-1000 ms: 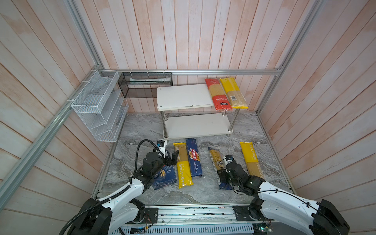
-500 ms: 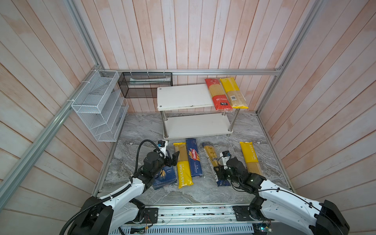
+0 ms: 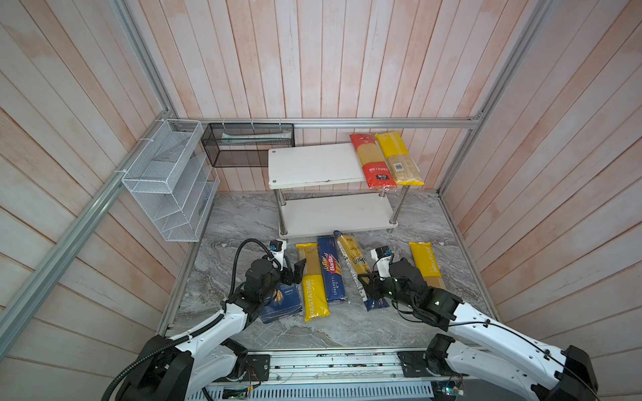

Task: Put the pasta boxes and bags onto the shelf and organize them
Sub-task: 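Lift the Ankara bag upright off the table with the right gripper, then carry the Ankara bag up toward the shelf's top tier with the right gripper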

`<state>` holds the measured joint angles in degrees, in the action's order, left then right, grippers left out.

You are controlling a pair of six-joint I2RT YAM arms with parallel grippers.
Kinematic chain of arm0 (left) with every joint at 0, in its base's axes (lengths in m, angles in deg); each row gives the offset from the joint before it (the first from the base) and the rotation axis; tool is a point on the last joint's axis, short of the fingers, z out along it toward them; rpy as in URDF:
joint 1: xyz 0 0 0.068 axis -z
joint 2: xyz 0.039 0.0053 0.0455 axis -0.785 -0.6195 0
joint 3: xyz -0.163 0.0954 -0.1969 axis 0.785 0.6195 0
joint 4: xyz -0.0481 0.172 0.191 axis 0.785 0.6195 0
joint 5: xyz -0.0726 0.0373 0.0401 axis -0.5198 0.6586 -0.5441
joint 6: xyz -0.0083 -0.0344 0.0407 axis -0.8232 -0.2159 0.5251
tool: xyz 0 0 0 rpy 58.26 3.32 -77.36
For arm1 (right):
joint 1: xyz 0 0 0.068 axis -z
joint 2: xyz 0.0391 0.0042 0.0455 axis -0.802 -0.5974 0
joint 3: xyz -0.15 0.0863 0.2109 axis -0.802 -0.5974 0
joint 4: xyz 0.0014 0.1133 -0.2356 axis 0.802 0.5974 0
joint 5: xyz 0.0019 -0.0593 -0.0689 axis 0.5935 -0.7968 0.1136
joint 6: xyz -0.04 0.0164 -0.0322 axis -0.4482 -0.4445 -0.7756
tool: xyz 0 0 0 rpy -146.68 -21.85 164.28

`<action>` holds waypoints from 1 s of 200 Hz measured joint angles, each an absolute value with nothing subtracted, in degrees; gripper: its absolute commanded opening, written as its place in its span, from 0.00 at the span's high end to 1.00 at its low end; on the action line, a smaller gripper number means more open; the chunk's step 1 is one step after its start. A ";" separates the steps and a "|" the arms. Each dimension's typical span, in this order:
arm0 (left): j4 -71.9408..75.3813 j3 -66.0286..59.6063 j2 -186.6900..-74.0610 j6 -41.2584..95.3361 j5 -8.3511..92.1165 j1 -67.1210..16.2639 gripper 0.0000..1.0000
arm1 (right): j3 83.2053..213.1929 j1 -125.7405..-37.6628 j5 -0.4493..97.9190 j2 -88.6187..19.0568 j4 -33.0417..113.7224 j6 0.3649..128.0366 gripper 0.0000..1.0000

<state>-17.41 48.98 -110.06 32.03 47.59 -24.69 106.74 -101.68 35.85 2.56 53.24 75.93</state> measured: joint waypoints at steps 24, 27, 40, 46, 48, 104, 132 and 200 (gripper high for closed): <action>-17.41 48.98 -110.06 32.03 47.18 -24.69 0.00 | 110.82 -102.44 35.76 2.39 55.19 75.04 0.93; -17.41 48.98 -110.06 32.03 47.13 -24.69 0.00 | 111.24 -102.57 35.79 2.32 55.28 74.95 0.93; -17.44 48.98 -110.08 32.03 47.00 -24.69 0.00 | 113.03 -103.43 35.46 2.00 55.69 74.55 0.93; -17.44 48.98 -110.08 32.01 46.98 -24.69 0.00 | 113.93 -103.99 35.13 1.78 56.17 74.34 0.93; -17.44 48.98 -110.08 32.01 46.98 -24.69 0.00 | 114.23 -104.19 35.04 1.69 56.35 74.25 0.93; -18.59 48.98 -110.16 32.01 43.86 -24.65 0.00 | 124.77 -107.27 32.79 -1.15 61.97 71.04 0.93; -18.94 48.98 -110.27 32.01 43.09 -24.65 0.00 | 129.05 -107.29 31.02 -2.42 62.95 70.05 0.93; -18.94 49.00 -110.27 32.07 42.65 -24.65 0.01 | 137.49 -107.29 24.95 -7.80 68.02 67.82 0.93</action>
<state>-18.94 49.00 -110.27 32.07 42.65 -24.65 137.49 -107.29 24.95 -7.80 68.02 67.82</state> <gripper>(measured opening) 0.995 0.282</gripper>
